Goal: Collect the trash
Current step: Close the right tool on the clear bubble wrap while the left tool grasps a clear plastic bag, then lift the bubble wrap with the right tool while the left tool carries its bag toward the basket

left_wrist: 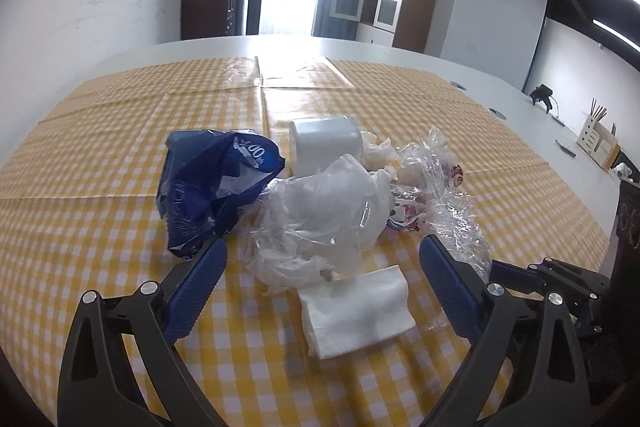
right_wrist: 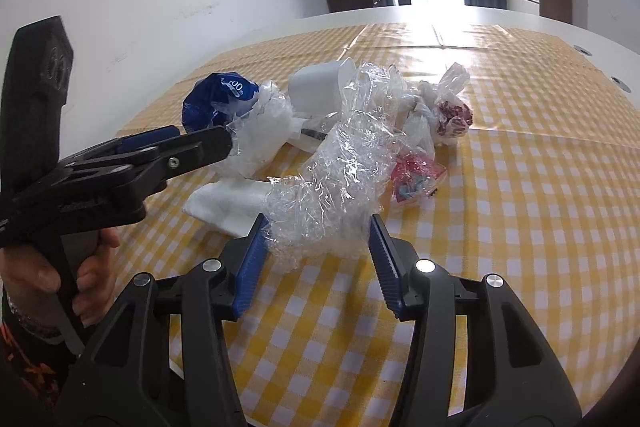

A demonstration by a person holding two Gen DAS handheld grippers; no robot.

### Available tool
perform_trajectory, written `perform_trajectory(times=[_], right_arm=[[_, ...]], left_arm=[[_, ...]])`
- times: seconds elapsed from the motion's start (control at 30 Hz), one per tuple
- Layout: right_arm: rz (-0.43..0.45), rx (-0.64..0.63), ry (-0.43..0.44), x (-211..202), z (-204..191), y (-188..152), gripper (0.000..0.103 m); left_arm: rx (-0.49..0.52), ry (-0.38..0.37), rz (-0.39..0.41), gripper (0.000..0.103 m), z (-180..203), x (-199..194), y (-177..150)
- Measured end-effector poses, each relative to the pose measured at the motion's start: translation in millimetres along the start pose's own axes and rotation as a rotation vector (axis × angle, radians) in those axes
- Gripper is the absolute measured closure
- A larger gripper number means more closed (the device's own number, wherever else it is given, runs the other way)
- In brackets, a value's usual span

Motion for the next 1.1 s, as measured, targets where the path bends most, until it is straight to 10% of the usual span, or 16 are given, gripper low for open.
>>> perform_trajectory(times=[0.27, 0.6, 1.1], right_arm=[[0.008, -0.003, 0.000, -6, 13, -4, 0.057], [0.043, -0.015, 0.002, -30, 14, -7, 0.058], [0.103, -0.017, -0.031, -69, 7, -21, 0.059]], left_arm=[[-0.023, 0.038, -0.047, 0.031, -3, 27, -2], [-0.033, 0.074, 0.009, 0.091, -3, 15, 9], [-0.030, 0.011, 0.165, 0.094, 31, -71, 6]])
Point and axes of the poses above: each gripper's, at about its wrist camera, not at the fingertips, and x roughly the way its jaws point, z to its right, y to its top, the point moved 5 cm from there along x, roughly the way its jaws point, and after that the axes turned 15 degrees about -y, right-handed, at the moved point
